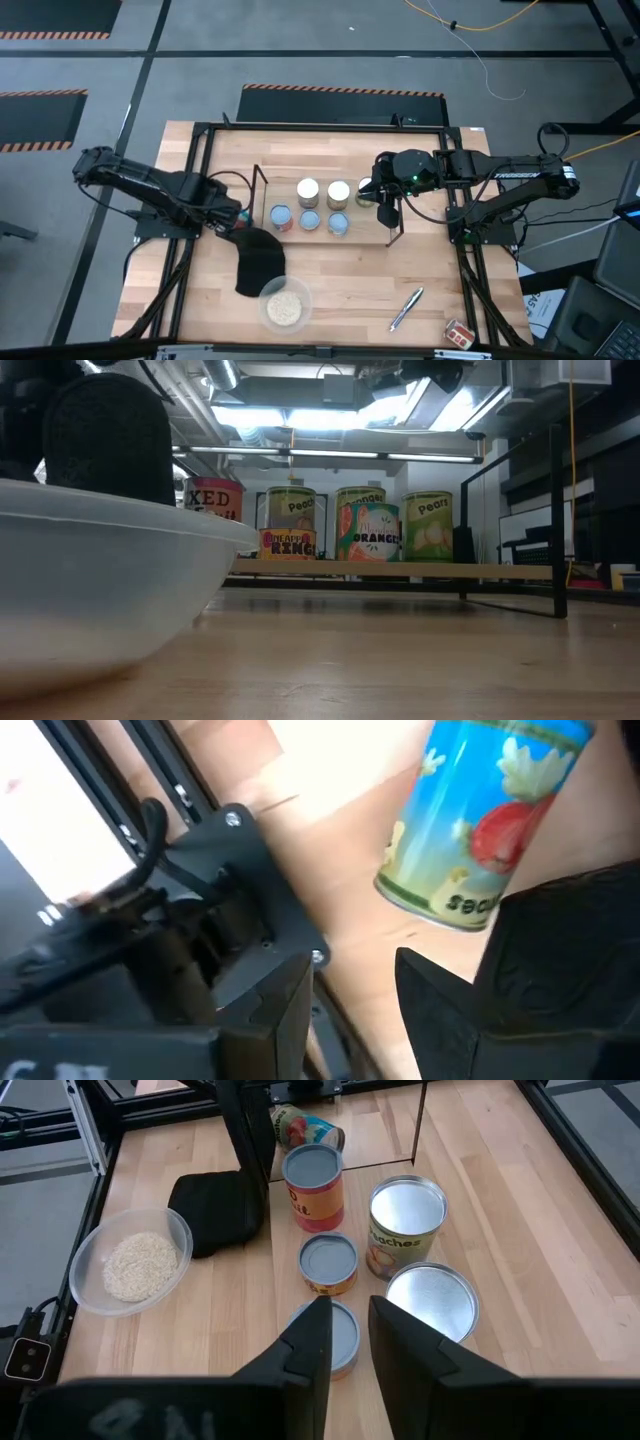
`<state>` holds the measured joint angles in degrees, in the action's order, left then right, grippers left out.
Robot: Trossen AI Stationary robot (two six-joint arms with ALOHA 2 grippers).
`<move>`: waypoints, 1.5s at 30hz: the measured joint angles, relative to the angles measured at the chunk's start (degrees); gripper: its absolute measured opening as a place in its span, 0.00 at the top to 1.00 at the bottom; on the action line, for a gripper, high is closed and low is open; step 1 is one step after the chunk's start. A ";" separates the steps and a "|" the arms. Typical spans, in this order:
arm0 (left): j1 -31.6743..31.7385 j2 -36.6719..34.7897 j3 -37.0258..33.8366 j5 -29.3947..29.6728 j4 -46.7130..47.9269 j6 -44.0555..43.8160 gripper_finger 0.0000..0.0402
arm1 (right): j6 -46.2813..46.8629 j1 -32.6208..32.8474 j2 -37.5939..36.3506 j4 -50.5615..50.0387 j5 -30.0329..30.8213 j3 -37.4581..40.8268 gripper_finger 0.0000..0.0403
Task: Pick and place cans onto a shelf
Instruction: Put the large canned tomatoes on the shelf
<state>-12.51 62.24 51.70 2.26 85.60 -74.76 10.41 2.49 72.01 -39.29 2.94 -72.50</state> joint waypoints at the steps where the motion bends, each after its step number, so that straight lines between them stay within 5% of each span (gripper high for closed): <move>1: -0.49 0.00 0.00 -0.02 -0.39 -1.32 0.66 | 0.00 0.01 0.00 0.00 0.00 -0.01 0.82; 26: -9.69 9.79 0.00 -0.09 -10.95 -6.61 0.66 | -0.04 -0.01 0.00 -0.02 -0.02 -0.01 0.82; 45: -14.29 10.56 -0.63 3.28 -13.43 -25.23 0.66 | -0.25 0.00 0.00 -0.07 -0.02 0.01 0.82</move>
<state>-26.80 72.79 51.08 5.54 72.17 -99.99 10.17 2.49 72.01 -39.35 2.92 -72.49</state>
